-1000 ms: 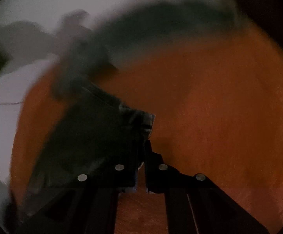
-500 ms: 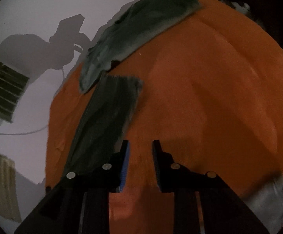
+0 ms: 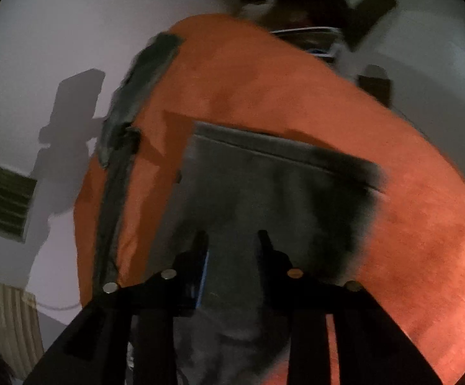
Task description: Fold clothes
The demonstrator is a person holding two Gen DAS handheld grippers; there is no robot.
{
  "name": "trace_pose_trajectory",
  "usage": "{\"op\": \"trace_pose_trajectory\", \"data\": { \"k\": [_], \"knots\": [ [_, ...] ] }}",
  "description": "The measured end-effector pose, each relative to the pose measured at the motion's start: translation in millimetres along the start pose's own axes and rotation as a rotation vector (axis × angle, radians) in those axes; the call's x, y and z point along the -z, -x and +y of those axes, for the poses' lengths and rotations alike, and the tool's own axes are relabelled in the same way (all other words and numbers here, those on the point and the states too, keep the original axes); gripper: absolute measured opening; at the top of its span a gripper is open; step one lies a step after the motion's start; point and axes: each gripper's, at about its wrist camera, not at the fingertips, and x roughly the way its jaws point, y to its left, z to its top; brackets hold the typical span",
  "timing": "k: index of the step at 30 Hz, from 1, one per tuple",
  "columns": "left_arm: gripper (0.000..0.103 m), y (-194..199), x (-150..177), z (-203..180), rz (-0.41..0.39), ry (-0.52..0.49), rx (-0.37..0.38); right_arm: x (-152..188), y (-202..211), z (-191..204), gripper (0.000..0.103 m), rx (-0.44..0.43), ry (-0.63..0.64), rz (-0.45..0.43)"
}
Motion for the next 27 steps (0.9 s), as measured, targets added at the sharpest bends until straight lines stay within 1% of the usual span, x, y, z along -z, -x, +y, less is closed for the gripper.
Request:
{"op": "trace_pose_trajectory", "data": {
  "k": [4, 6, 8, 10, 13, 16, 17, 19, 20, 23, 27],
  "knots": [
    [0.075, -17.6, -3.0, -7.3, -0.004, -0.039, -0.008, 4.5, 9.3, -21.2, 0.03, 0.022, -0.066, -0.006],
    [0.075, -28.5, -3.2, -2.9, -0.018, 0.004, -0.025, 5.1, 14.8, -27.6, 0.03, 0.033, -0.084, -0.011],
    [0.075, -37.2, -2.8, 4.4, -0.004, 0.064, -0.003, 11.3, 24.9, -36.9, 0.03, 0.046, -0.093, -0.011],
    [0.075, -37.9, -5.8, 8.6, -0.011, 0.1, -0.004, 15.5, 31.3, -40.9, 0.03, 0.053, -0.089, -0.004],
    [0.075, -38.0, -10.9, 16.6, -0.001, 0.161, 0.008, 21.7, 40.3, -48.8, 0.03, 0.073, -0.079, 0.007],
    [0.075, -38.2, -12.6, 18.7, -0.002, 0.181, -0.013, 25.7, 47.0, -58.1, 0.031, 0.078, -0.101, 0.004],
    [0.075, -38.2, -13.3, 17.5, -0.003, 0.181, -0.028, 27.1, 49.3, -61.3, 0.033, 0.079, -0.108, 0.003],
    [0.074, -38.7, -14.1, 15.9, -0.008, 0.188, -0.054, 29.2, 53.5, -67.8, 0.056, 0.081, -0.124, 0.0],
    [0.074, -39.2, -14.2, 15.3, -0.013, 0.192, -0.067, 28.8, 54.9, -70.9, 0.058, 0.076, -0.134, -0.001],
    [0.075, -40.3, -14.0, 13.5, -0.032, 0.203, -0.109, 25.0, 56.6, -78.4, 0.059, 0.041, -0.166, 0.0],
    [0.075, -39.2, -14.9, 14.2, -0.043, 0.217, -0.138, 16.1, 44.4, -71.3, 0.059, -0.003, -0.141, 0.011]
  ]
}}
